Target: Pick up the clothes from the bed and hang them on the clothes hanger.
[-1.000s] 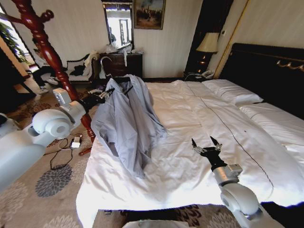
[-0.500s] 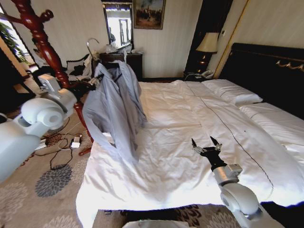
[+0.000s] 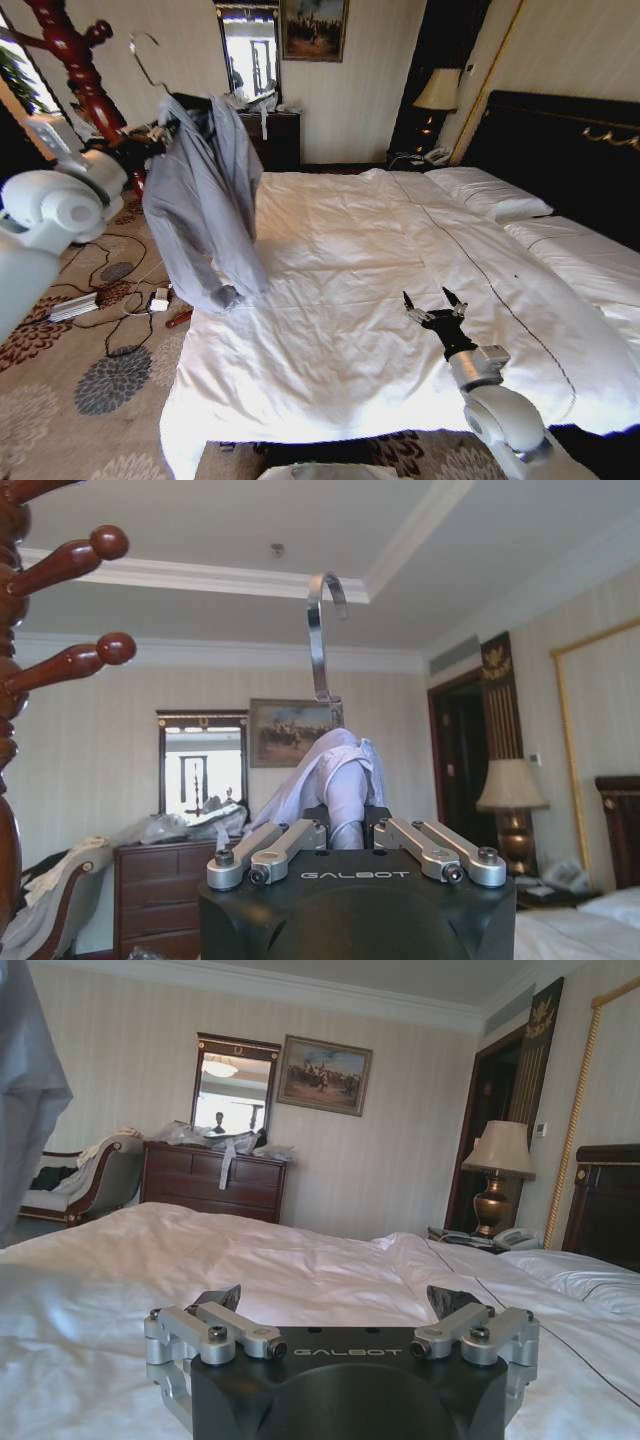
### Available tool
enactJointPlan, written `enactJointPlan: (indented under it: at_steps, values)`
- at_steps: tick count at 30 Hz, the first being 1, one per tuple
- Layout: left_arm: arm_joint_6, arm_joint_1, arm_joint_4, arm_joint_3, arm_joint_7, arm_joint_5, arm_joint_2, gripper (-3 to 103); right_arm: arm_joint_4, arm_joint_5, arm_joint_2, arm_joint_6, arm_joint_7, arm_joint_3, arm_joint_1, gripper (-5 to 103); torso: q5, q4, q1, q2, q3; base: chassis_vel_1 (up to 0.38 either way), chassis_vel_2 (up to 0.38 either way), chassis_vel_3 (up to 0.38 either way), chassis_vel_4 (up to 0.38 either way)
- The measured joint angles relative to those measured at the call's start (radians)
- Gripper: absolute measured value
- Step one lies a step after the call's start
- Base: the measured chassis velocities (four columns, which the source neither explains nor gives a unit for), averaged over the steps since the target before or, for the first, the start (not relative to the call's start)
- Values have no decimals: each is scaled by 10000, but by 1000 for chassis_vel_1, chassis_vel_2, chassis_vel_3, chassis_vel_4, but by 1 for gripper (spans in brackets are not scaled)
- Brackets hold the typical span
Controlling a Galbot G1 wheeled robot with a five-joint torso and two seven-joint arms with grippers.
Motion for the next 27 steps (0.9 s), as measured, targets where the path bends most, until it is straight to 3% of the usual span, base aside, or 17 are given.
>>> enactJointPlan:
  at_steps: [15, 27]
  values:
    - [17, -2973, 2717, 2145, 35, 337, -1796, 15, 0, 0, 0, -1, 0, -1, 2, 100, 2, 0, 0, 0, 1, 0, 0, 0, 0]
    - [-34, -3900, 4628, 2777, 177, 164, -2242, 15, 0, 0, -1, -1, -1, -1, 2, 100, -1, 2, 0, 0, 0, 0, 0, 0, 0]
